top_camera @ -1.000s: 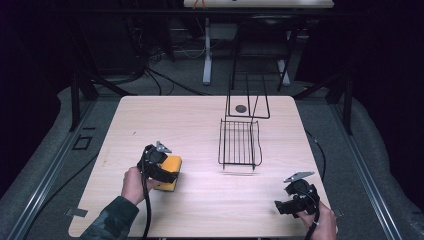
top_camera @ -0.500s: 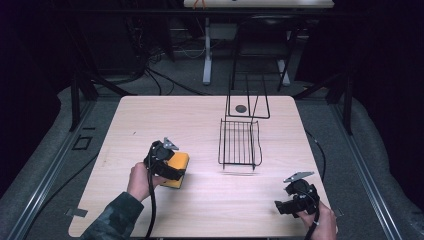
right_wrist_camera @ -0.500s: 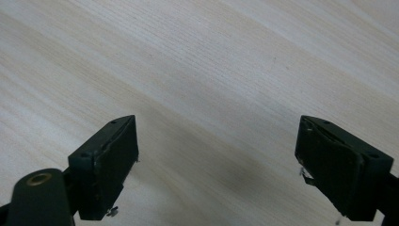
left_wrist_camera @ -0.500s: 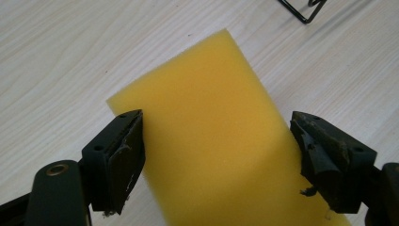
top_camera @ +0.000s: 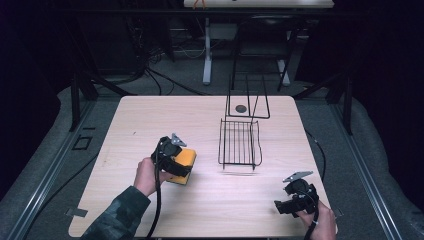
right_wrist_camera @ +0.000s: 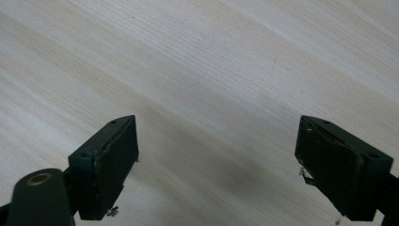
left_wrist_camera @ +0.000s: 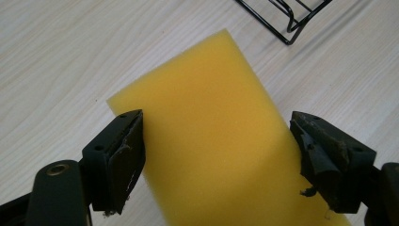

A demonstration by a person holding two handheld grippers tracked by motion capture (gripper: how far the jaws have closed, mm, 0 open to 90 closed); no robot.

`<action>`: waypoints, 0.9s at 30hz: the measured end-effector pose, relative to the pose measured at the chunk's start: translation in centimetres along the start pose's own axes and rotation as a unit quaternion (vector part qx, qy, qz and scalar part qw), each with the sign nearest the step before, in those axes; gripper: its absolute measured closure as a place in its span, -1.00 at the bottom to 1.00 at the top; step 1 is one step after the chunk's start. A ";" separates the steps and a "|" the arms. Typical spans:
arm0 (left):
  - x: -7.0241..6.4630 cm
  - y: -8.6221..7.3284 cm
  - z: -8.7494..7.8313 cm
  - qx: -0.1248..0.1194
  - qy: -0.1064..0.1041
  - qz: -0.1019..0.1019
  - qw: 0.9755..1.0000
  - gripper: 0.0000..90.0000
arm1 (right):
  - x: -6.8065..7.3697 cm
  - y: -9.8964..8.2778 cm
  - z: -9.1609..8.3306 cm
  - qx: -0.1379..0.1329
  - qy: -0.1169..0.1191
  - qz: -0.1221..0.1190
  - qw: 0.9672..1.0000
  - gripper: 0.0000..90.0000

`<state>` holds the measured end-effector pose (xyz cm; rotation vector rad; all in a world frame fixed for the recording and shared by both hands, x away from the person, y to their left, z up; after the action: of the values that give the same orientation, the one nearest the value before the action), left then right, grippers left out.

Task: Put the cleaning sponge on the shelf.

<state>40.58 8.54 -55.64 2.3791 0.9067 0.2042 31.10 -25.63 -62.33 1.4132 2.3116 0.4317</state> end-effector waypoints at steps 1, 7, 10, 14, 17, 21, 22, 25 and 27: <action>-0.1 0.1 0.0 0.001 -0.001 0.003 1.000 -0.55 | 0.0 0.0 0.0 -0.002 0.001 0.000 1.000 -0.70; -0.7 1.1 0.0 -0.002 -0.005 0.012 1.000 -0.54 | 0.0 0.0 0.0 -0.001 0.002 -0.001 1.000 -0.70; -0.9 1.7 0.0 -0.004 -0.005 0.018 1.000 -0.54 | 0.0 0.0 -0.1 0.000 0.004 0.000 1.000 -0.70; -1.1 2.2 0.1 -0.004 -0.012 0.022 1.000 -0.54 | 0.0 -0.1 -0.1 0.001 0.003 0.002 1.000 -0.70; -1.2 2.6 0.2 -0.004 -0.014 0.023 1.000 -0.53 | -0.1 -0.1 0.0 0.001 0.005 0.002 1.000 -0.70; -1.4 3.2 0.1 -0.003 -0.017 0.027 0.999 -0.53 | 0.0 -0.1 0.0 -0.002 0.005 0.002 1.000 -0.70; -1.5 3.4 0.1 -0.004 -0.019 0.028 0.999 -0.53 | 0.0 -0.1 0.0 0.001 0.005 0.001 1.000 -0.70; -1.6 4.2 -0.1 -0.007 -0.016 0.032 0.999 -0.53 | 0.0 -0.1 0.1 0.001 0.006 0.001 1.000 -0.70; -1.7 4.5 -0.2 -0.007 -0.019 0.034 0.999 -0.53 | 0.0 -0.2 0.1 0.004 0.005 0.000 1.000 -0.70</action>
<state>41.80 4.83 -52.84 2.3946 0.8039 0.1911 31.00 -25.70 -62.47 1.4174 2.3244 0.4309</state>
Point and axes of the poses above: each handheld gripper's, and its own axes: z roughly forward along the jaws, y roughly out of its top, x roughly to its left, the point moved 9 cm from there along z, roughly forward along the jaws, and after that the axes turned 7 degrees about -y, right-handed, at the moved point
